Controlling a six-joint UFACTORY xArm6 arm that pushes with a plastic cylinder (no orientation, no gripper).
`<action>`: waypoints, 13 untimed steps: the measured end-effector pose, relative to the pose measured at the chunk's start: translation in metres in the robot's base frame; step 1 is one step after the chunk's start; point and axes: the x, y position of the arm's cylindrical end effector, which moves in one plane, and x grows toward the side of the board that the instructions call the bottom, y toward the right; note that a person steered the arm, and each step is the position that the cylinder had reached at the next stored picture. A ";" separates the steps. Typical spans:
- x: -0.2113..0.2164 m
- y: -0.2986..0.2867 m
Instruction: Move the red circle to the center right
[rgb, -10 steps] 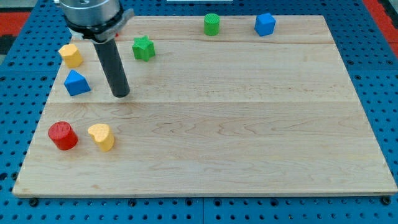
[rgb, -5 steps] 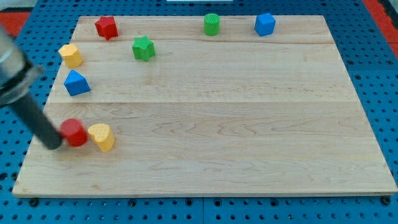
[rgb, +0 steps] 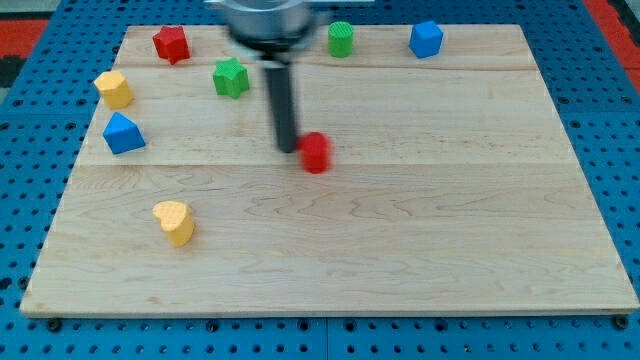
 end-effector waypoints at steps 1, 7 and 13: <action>0.007 0.055; 0.023 0.161; 0.002 0.013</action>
